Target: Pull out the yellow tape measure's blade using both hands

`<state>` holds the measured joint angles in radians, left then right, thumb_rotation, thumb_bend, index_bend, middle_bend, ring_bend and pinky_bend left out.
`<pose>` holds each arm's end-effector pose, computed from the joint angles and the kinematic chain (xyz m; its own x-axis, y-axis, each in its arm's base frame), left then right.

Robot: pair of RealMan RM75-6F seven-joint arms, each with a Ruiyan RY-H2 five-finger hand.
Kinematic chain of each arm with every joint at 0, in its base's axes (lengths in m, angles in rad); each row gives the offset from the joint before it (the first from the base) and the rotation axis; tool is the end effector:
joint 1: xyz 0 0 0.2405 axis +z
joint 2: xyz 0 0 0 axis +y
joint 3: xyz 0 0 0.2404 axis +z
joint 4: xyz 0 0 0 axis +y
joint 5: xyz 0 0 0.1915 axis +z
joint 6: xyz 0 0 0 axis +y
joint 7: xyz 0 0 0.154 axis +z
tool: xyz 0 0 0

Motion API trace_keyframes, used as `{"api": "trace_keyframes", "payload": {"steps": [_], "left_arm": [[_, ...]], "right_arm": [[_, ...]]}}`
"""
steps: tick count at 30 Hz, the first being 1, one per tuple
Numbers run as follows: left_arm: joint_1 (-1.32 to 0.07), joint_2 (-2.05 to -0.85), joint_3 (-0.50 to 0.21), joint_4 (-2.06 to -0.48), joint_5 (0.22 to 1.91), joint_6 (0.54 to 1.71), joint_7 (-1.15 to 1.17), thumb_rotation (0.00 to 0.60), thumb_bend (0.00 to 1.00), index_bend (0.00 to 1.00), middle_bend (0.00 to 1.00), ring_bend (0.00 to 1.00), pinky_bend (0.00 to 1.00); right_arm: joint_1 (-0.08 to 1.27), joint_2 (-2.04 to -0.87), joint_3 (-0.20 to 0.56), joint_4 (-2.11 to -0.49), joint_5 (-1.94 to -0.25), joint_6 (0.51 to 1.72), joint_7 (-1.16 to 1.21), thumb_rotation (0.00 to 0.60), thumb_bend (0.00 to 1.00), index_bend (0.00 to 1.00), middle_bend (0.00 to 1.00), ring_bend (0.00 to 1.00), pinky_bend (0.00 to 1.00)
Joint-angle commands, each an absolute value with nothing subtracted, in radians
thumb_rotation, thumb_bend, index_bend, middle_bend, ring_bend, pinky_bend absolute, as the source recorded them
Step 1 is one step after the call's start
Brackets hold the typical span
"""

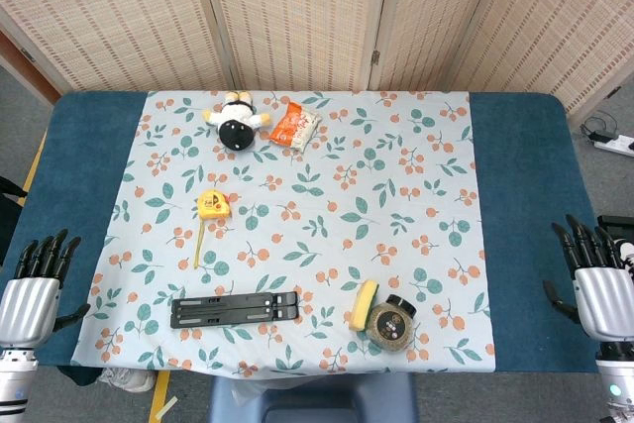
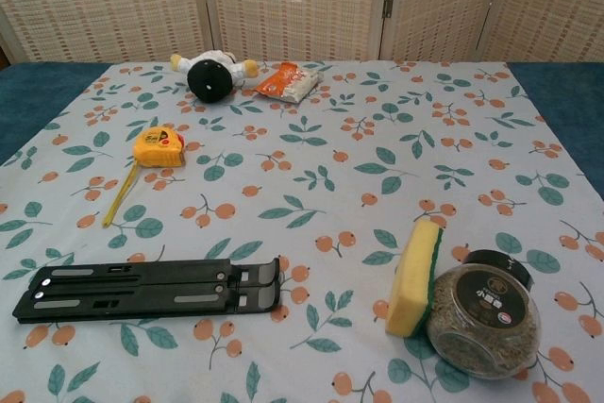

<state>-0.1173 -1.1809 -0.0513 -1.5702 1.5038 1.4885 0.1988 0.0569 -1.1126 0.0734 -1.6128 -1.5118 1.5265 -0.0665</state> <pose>-0.2853 0.1981 0.1545 0.5517 -0.0213 0.8337 0.8329 -0.0382 -0.5521 -0.2888 -0.1845 0.1797 0.4595 0.0515 0.8867 -0.8880 0.0071 0.4597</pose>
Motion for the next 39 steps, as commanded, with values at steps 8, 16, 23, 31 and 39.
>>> {"api": "trace_keyframes", "payload": {"steps": [8, 16, 23, 31, 39], "left_arm": [[-0.124, -1.184, -0.049, -1.567, 1.501, 1.475, 0.198, 0.6, 0.12, 0.05, 0.02, 0.03, 0.0], [-0.133, -1.176, -0.053, -1.577, 1.507, 1.471, 0.201, 0.6, 0.12, 0.05, 0.03, 0.04, 0.0], [-0.152, -1.165, -0.06, -1.597, 1.514, 1.456, 0.201, 0.6, 0.12, 0.05, 0.04, 0.05, 0.0], [-0.27, -1.168, -0.127, -1.621, 1.486, 1.329, 0.153, 0.6, 0.12, 0.06, 0.05, 0.07, 0.0], [-0.467, -1.262, -0.224, -1.548, 1.373, 1.101, 0.124, 0.6, 0.12, 0.08, 0.07, 0.09, 0.0]], "right_arm": [[0.056, -1.112, 0.071, -1.616, -1.518, 1.528, -0.061, 0.6, 0.4, 0.0, 0.0, 0.08, 0.0], [0.053, -1.111, 0.069, -1.611, -1.52, 1.531, -0.047, 0.6, 0.4, 0.0, 0.0, 0.08, 0.0], [0.05, -1.111, 0.071, -1.605, -1.519, 1.534, -0.038, 0.6, 0.4, 0.0, 0.0, 0.08, 0.0], [0.057, -1.088, 0.078, -1.627, -1.516, 1.528, -0.05, 0.6, 0.4, 0.0, 0.0, 0.08, 0.0], [0.065, -1.073, 0.079, -1.644, -1.519, 1.517, -0.062, 0.6, 0.4, 0.0, 0.0, 0.08, 0.0]]}}
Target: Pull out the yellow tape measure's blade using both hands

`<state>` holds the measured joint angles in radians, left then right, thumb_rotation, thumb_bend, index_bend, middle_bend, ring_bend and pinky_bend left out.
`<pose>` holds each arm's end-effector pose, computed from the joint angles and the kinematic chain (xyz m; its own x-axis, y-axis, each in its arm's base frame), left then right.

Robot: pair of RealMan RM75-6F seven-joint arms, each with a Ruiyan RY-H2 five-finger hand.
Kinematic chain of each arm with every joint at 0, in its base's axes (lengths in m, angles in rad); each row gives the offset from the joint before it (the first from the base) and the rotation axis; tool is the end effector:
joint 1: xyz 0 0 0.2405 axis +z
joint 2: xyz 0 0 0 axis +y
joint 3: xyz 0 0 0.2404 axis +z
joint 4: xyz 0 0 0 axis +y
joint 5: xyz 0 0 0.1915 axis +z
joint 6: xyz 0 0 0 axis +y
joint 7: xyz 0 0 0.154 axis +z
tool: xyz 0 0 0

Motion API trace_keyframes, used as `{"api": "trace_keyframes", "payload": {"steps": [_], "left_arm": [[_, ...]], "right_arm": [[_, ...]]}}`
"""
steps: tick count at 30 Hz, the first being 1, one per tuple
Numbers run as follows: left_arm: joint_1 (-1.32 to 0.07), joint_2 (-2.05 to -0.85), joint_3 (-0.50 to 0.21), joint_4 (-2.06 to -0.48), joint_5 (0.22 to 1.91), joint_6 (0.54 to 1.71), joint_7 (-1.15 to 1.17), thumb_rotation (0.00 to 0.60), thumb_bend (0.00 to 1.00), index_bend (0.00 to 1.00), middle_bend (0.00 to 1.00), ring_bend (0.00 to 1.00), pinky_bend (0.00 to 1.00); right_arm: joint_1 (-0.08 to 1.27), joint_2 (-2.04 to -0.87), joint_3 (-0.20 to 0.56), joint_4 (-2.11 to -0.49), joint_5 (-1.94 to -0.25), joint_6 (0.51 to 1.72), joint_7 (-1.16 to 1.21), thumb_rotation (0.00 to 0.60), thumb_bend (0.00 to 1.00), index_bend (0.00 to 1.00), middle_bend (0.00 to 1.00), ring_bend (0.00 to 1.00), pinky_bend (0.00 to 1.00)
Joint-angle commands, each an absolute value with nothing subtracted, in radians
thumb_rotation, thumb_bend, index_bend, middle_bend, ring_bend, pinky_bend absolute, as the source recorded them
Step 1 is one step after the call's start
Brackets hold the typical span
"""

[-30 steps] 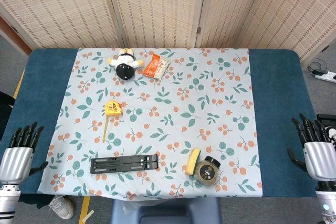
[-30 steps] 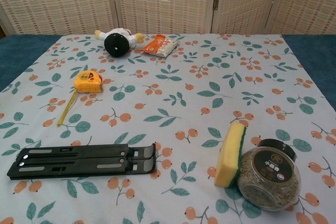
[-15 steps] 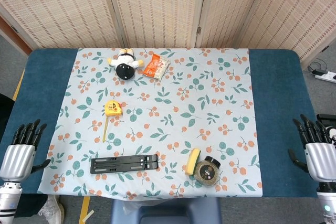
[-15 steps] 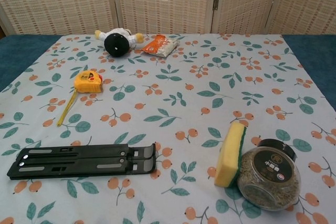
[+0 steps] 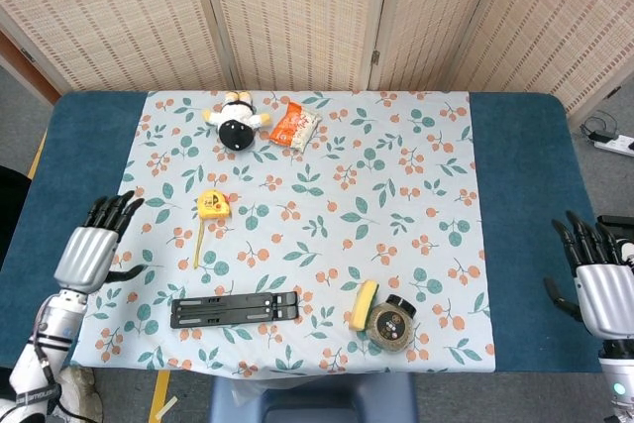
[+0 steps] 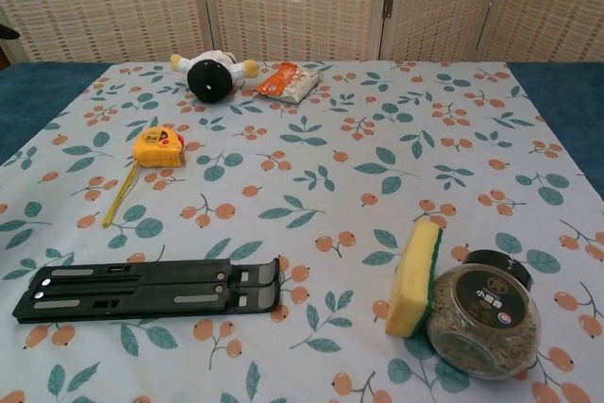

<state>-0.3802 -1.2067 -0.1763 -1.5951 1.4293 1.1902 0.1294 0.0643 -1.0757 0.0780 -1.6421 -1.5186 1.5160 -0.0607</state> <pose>-0.2258 0.2874 0.1251 0.4486 0.0524 0.8922 0.8742 -0.2333 -0.4259 -0.2836 -0.1873 0.1868 0.4609 0.0499 0.8860 -0.8869 -0.0092 0.4619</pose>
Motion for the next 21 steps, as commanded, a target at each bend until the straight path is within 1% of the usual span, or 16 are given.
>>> {"api": "trace_keyframes", "payload": {"steps": [1, 5, 9, 12, 16, 21], "left_arm": [[-0.487, -1.28, -0.233, -1.532, 1.363, 1.083, 0.127, 0.6, 0.13, 0.09, 0.07, 0.1, 0.0], [-0.57, -1.35, -0.256, -1.467, 1.307, 0.998, 0.16, 0.6, 0.12, 0.11, 0.09, 0.1, 0.0], [-0.647, -1.413, -0.266, -1.414, 1.228, 0.903, 0.217, 0.6, 0.13, 0.11, 0.08, 0.1, 0.0], [-0.694, -1.462, -0.271, -1.371, 1.17, 0.853, 0.256, 0.6, 0.13, 0.11, 0.08, 0.1, 0.0], [-0.751, -1.527, -0.276, -1.309, 1.087, 0.804, 0.311, 0.6, 0.12, 0.09, 0.08, 0.09, 0.0], [-0.803, -1.602, -0.277, -1.23, 0.994, 0.781, 0.369, 0.6, 0.12, 0.09, 0.09, 0.08, 0.0]], "right_arm": [[0.065, -1.072, 0.079, -1.645, -1.52, 1.518, -0.062, 0.6, 0.4, 0.0, 0.0, 0.08, 0.0], [0.065, -1.068, 0.08, -1.65, -1.522, 1.521, -0.066, 0.6, 0.4, 0.0, 0.0, 0.08, 0.0], [0.062, -1.065, 0.079, -1.652, -1.522, 1.525, -0.064, 0.6, 0.4, 0.0, 0.0, 0.08, 0.0], [0.061, -1.064, 0.078, -1.653, -1.519, 1.523, -0.061, 0.6, 0.4, 0.0, 0.0, 0.08, 0.0], [0.061, -1.064, 0.077, -1.654, -1.521, 1.524, -0.06, 0.6, 0.4, 0.0, 0.0, 0.08, 0.0], [0.056, -1.061, 0.077, -1.654, -1.521, 1.531, -0.057, 0.6, 0.4, 0.0, 0.0, 0.08, 0.0]]}}
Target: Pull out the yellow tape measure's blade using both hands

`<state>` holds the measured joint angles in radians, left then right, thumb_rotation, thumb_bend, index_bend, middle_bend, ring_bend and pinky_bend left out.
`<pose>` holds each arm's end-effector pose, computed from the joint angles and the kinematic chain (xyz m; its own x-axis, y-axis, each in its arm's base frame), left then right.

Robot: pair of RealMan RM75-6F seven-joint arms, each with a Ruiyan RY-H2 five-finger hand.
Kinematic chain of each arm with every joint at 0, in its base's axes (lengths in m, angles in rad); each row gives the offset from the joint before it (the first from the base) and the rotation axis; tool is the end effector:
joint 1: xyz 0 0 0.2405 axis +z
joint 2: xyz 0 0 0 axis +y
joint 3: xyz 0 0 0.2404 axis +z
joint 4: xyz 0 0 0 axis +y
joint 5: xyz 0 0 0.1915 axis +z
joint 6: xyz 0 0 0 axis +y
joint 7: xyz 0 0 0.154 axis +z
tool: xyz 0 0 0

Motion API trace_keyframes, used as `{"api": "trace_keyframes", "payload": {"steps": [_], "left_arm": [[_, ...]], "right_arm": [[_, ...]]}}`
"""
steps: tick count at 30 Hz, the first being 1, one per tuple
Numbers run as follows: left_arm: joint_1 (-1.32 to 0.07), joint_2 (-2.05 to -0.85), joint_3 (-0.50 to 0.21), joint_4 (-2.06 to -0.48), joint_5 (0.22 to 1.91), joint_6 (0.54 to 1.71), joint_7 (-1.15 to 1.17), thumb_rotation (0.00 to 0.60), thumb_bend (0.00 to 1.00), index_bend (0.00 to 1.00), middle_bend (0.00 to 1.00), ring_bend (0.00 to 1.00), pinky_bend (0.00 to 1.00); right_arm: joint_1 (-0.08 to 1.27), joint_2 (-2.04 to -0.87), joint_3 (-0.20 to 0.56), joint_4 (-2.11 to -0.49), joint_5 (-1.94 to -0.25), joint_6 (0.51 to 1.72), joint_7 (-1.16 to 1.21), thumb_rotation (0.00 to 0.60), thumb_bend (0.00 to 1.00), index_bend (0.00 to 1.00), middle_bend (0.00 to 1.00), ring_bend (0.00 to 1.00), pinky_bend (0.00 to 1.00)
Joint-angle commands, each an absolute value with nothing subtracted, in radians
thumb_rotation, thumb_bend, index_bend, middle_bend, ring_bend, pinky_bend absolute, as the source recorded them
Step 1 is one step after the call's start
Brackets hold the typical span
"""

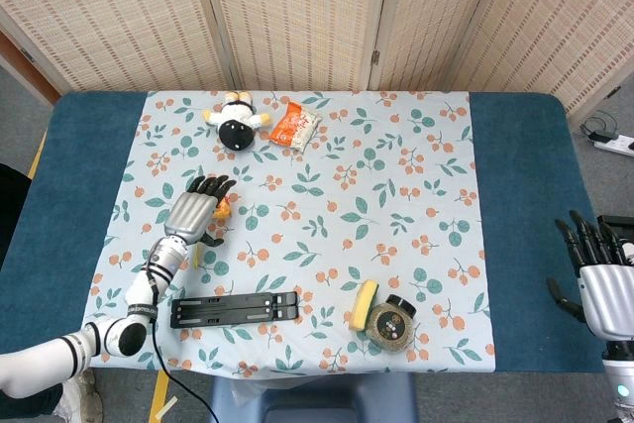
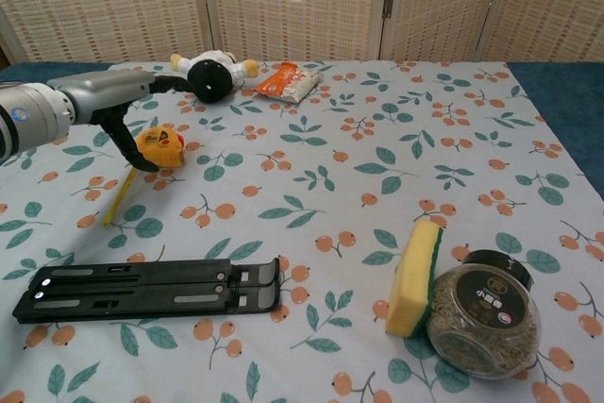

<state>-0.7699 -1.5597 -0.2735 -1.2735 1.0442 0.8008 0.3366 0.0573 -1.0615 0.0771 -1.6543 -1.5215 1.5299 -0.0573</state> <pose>-0.1607 0.3853 0.0112 0.4862 0.2644 0.8329 0.8650 -0.2810 -0.4157 -0.2823 -0.1849 0.1916 0.4598 0.0599 0.8860 -0.8874 -0.0061 0.4609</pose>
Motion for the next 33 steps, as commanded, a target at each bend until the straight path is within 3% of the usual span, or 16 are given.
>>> {"api": "trace_keyframes", "payload": {"steps": [1, 10, 26, 33], "left_arm": [[-0.81, -1.613, -0.279, -1.218, 0.98, 0.779, 0.374, 0.6, 0.12, 0.09, 0.08, 0.08, 0.0], [-0.866, -1.695, -0.275, -1.069, 0.901, 0.764, 0.42, 0.6, 0.13, 0.11, 0.09, 0.08, 0.0], [-0.913, -1.74, -0.281, -0.89, 0.83, 0.675, 0.379, 0.6, 0.29, 0.19, 0.14, 0.13, 0.0], [-0.917, -1.737, -0.263, -0.868, 0.819, 0.655, 0.391, 0.6, 0.31, 0.19, 0.15, 0.13, 0.0]], "right_arm": [[0.056, -1.061, 0.077, -1.654, -1.521, 1.531, -0.056, 0.6, 0.4, 0.0, 0.0, 0.08, 0.0], [0.052, -1.059, 0.076, -1.654, -1.517, 1.532, -0.055, 0.6, 0.4, 0.0, 0.0, 0.08, 0.0], [0.053, -1.069, 0.075, -1.65, -1.495, 1.514, -0.061, 0.6, 0.4, 0.0, 0.0, 0.08, 0.0], [0.054, -1.074, 0.076, -1.646, -1.487, 1.506, -0.061, 0.6, 0.4, 0.0, 0.0, 0.08, 0.0]]}}
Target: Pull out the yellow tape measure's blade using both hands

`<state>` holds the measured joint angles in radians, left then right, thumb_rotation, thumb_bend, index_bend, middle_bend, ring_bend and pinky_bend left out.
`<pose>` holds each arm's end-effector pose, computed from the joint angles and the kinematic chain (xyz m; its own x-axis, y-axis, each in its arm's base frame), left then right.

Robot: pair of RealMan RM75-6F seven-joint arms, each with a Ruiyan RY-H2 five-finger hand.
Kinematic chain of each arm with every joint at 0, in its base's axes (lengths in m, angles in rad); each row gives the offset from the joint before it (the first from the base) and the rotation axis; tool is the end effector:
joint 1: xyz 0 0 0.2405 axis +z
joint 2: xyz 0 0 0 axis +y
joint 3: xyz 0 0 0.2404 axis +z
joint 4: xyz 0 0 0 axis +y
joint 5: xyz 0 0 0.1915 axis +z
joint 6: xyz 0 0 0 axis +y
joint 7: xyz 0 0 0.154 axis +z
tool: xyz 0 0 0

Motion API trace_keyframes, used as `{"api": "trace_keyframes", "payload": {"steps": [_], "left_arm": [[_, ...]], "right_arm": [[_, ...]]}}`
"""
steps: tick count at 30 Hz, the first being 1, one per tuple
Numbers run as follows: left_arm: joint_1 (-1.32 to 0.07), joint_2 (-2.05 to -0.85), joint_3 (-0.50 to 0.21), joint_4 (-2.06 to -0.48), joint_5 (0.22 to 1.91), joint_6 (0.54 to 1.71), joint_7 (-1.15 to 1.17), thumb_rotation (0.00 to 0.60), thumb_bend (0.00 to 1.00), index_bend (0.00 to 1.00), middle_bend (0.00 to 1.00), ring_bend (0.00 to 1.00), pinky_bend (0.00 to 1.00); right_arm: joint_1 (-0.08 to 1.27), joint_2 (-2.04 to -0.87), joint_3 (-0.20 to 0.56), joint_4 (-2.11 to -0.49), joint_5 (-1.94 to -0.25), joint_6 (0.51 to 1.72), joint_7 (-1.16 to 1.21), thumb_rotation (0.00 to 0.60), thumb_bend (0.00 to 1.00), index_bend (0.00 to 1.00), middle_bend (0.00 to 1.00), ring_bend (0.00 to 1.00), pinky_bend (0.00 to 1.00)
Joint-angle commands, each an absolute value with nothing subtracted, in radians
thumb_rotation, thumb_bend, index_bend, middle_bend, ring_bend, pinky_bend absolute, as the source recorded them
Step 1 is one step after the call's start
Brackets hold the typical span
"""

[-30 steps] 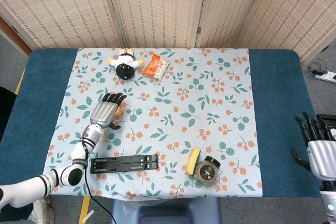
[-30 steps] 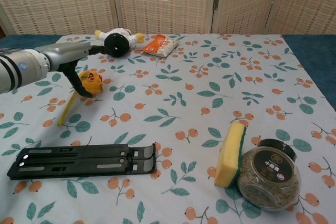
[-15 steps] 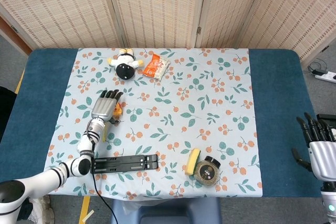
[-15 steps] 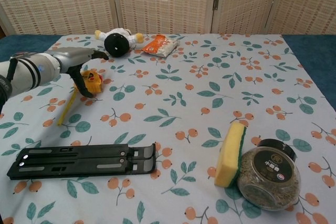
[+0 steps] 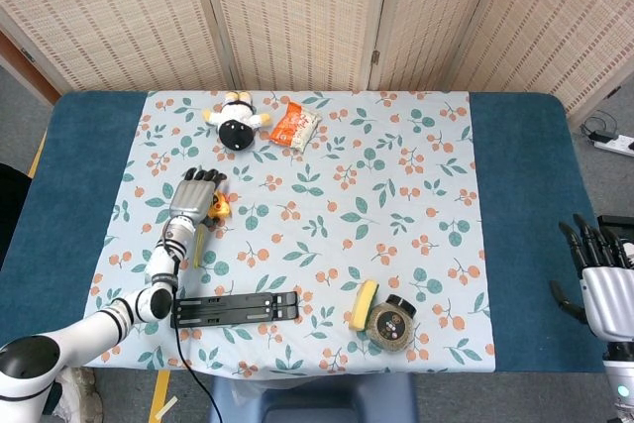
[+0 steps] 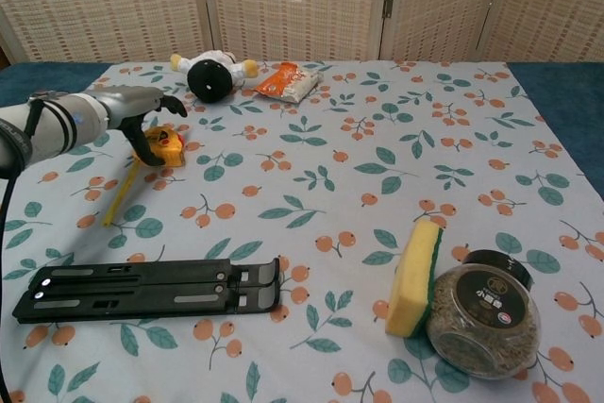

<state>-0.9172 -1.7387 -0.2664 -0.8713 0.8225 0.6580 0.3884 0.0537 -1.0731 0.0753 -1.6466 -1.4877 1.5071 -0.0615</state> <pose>-0.1825 0.4337 -0.0125 0.5277 0.3222 0.7859 0.8472 -0.1328 -0.5144 -0.2901 -0.1837 0.1875 0.4590 0.0315 0.8879 -0.8883 0.0300 0.4582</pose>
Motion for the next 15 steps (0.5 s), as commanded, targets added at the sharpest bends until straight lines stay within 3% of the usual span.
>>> {"api": "trace_keyframes", "payload": {"steps": [1, 15], "left_arm": [[-0.916, -1.736, -0.262, -0.868, 0.816, 0.654, 0.392, 0.6, 0.31, 0.19, 0.15, 0.14, 0.0], [-0.913, -1.73, -0.249, -0.851, 0.81, 0.646, 0.379, 0.6, 0.32, 0.28, 0.24, 0.22, 0.0]], "right_arm": [[0.055, -1.074, 0.076, -1.646, -1.487, 1.506, -0.061, 0.6, 0.4, 0.0, 0.0, 0.08, 0.0], [0.057, -1.076, 0.075, -1.653, -1.49, 1.503, -0.072, 0.6, 0.4, 0.0, 0.0, 0.09, 0.0]]}}
